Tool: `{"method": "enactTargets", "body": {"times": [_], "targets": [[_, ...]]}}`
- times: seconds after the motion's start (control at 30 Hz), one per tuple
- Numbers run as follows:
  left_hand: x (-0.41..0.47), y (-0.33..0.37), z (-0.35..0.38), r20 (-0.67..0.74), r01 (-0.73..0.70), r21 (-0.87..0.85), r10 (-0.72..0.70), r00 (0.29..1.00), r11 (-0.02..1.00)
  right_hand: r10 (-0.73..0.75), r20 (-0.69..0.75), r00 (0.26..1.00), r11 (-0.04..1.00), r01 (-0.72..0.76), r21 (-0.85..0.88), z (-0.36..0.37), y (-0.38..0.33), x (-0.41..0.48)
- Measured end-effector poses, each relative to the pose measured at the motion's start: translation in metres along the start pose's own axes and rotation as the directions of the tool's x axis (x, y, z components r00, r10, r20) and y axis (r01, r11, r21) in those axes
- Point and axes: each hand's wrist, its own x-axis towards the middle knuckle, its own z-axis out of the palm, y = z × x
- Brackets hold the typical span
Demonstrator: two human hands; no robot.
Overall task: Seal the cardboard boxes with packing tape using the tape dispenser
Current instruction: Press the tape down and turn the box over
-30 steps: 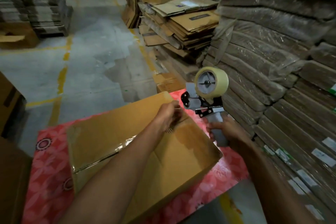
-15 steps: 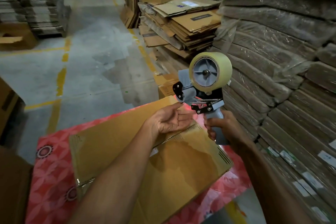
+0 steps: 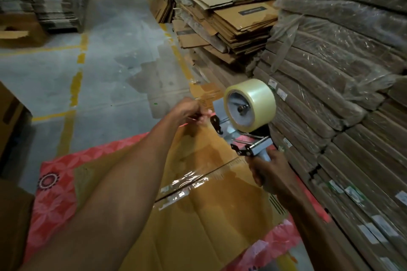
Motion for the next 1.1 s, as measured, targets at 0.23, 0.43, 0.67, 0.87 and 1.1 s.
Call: {"method": "enactTargets", "body": {"times": [0.23,0.43,0.67,0.87,1.1], "targets": [[0.053,-0.012,-0.001,-0.248,-0.092,0.503,0.245,0.937,0.859,0.150,-0.069,0.986,0.988,-0.148,0.033,0.009,0.025,-0.005],[0.067,-0.042,0.010,-0.265,-0.166,0.403,0.288,0.920,0.900,0.167,-0.092,0.982,0.986,-0.167,0.007,0.012,0.031,-0.006],[0.070,-0.049,0.016,-0.266,-0.248,0.376,0.360,0.894,0.893,0.188,-0.101,0.977,0.982,-0.187,0.023,0.011,0.030,-0.005],[0.075,-0.048,0.018,-0.266,-0.195,0.415,0.324,0.908,0.889,0.232,-0.104,0.967,0.972,-0.229,0.045,0.010,0.028,-0.002],[0.070,-0.041,0.012,-0.234,-0.053,0.456,0.177,0.956,0.888,0.231,-0.159,0.960,0.963,-0.249,-0.101,0.016,0.021,0.005]]}}
